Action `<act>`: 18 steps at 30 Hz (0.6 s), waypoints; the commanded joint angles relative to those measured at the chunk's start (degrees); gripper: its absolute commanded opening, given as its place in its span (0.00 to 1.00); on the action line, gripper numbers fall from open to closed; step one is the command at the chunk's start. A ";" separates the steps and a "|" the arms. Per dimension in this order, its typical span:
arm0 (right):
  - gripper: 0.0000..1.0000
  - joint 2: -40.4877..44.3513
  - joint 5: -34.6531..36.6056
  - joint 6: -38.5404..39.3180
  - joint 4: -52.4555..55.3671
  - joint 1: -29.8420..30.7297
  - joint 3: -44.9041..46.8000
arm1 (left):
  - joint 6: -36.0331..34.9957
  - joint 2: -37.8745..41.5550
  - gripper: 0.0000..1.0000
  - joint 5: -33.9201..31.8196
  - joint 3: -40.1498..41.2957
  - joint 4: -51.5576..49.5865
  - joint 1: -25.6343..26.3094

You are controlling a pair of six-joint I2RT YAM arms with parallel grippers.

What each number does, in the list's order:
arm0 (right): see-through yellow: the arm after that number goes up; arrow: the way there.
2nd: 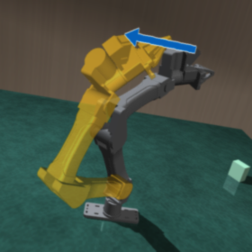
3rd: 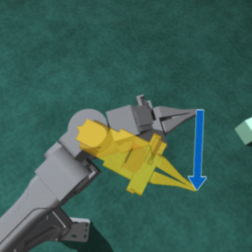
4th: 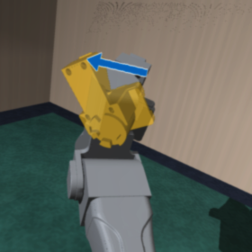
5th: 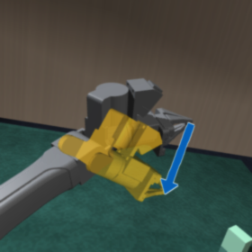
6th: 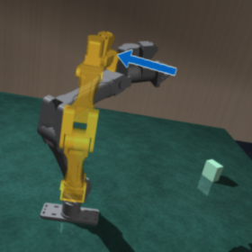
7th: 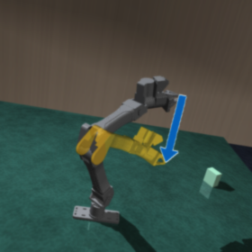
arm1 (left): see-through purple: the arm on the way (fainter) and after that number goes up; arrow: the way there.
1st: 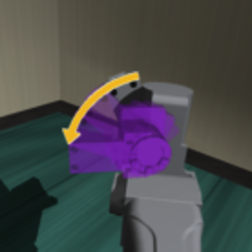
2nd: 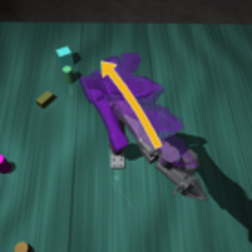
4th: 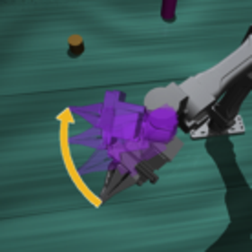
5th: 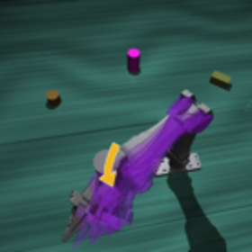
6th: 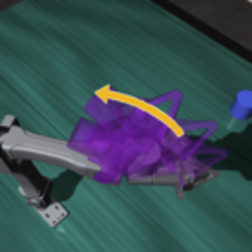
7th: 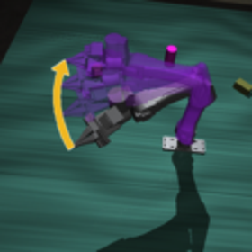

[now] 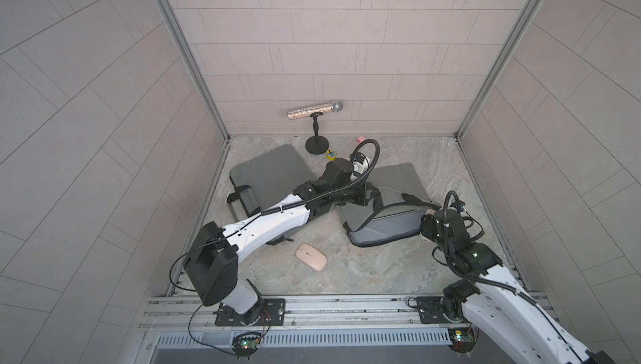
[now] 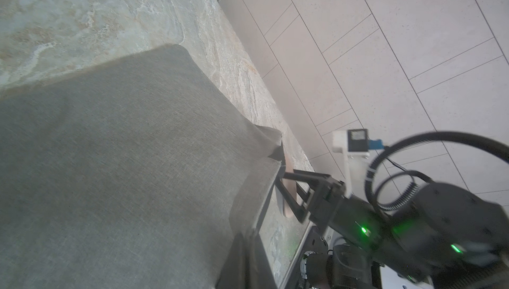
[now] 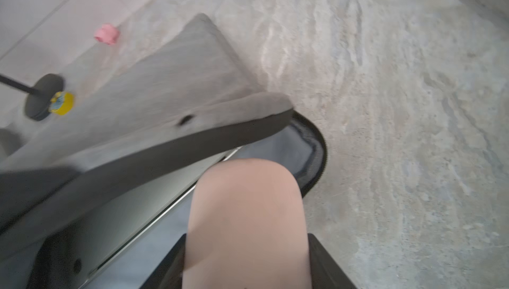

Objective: Put the mouse into the laptop bag
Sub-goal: Place the mouse in the zippered laptop bag.

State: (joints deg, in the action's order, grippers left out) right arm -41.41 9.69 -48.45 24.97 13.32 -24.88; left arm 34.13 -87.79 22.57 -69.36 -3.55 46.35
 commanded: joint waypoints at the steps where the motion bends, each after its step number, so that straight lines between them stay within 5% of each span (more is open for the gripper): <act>1: 0.57 -6.06 -9.41 0.51 -7.40 -5.72 0.42 | 0.85 3.25 0.00 -0.14 0.46 3.80 0.86; 18: 0.59 -30.13 -10.27 -7.40 -26.56 -10.41 -4.28 | 3.04 2.16 0.00 0.37 0.58 6.40 4.79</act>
State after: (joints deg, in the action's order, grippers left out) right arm -69.32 -0.16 -52.77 4.23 3.70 -27.88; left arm 36.32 -87.15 22.59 -68.93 -1.91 50.59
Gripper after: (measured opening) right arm 0.605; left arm 0.057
